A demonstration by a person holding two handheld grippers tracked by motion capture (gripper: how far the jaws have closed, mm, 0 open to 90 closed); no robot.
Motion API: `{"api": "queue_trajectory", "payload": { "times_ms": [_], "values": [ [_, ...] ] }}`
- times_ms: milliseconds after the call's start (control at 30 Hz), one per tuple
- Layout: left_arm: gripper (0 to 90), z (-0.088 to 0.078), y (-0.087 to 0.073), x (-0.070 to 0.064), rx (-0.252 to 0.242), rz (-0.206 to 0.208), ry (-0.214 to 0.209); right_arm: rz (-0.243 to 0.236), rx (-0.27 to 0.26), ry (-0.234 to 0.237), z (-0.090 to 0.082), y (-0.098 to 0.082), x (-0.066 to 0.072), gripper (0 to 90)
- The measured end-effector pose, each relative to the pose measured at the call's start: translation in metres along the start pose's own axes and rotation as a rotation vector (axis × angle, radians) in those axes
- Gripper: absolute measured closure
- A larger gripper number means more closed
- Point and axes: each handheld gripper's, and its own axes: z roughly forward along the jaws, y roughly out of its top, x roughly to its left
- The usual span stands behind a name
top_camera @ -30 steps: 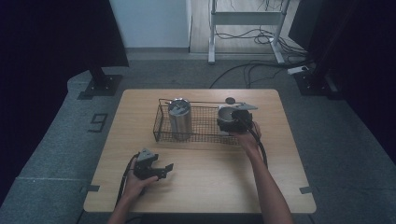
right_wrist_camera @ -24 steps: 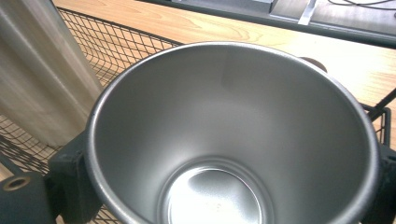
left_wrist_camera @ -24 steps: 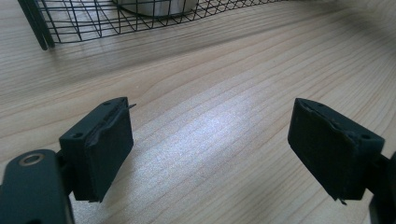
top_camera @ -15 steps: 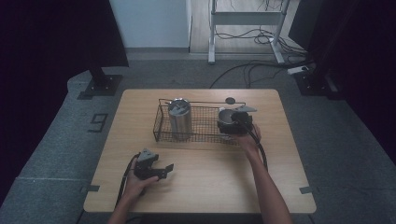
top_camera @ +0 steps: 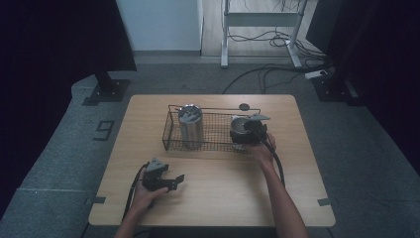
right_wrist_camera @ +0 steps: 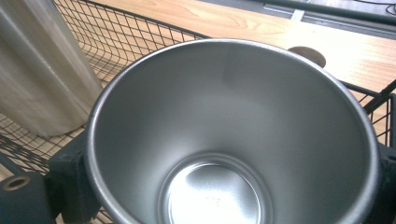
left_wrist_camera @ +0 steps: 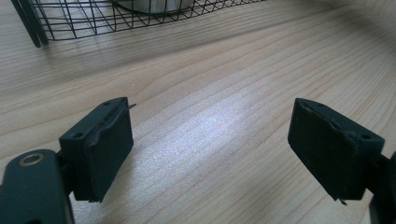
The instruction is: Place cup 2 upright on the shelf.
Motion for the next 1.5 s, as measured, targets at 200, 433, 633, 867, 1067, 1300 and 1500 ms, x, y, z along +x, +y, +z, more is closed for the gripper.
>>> {"api": "queue_trajectory", "payload": {
  "times_ms": [200, 433, 633, 867, 1067, 1300, 1500],
  "values": [
    [14.2, 0.0, 0.0, 0.0, 0.003, 0.0, -0.002, -0.004, 0.013, -0.005, 0.003, -0.003, 0.001, 6.6],
    [14.2, 0.0, 0.0, 0.0, 0.004, -0.001, -0.003, -0.014, 0.029, -0.016, 0.006, -0.009, 0.001, 6.5],
    [14.3, 0.001, 0.0, -0.001, 0.007, 0.0, -0.006, -0.028, 0.036, -0.024, 0.006, -0.011, 0.002, 6.3],
    [14.2, 0.001, 0.0, -0.001, 0.009, 0.0, -0.009, -0.032, 0.044, -0.028, 0.004, -0.011, 0.001, 6.0],
    [14.3, 0.001, 0.0, -0.001, 0.009, 0.001, -0.01, -0.028, 0.043, -0.009, 0.002, -0.012, -0.002, 4.2],
    [14.2, 0.001, 0.0, -0.002, 0.009, 0.001, -0.01, -0.014, -0.031, 0.016, -0.008, -0.007, -0.006, 2.6],
    [14.2, 0.001, 0.0, -0.002, 0.01, -0.002, -0.011, 0.005, -0.09, 0.028, -0.02, -0.004, -0.008, 1.6]
  ]
}}
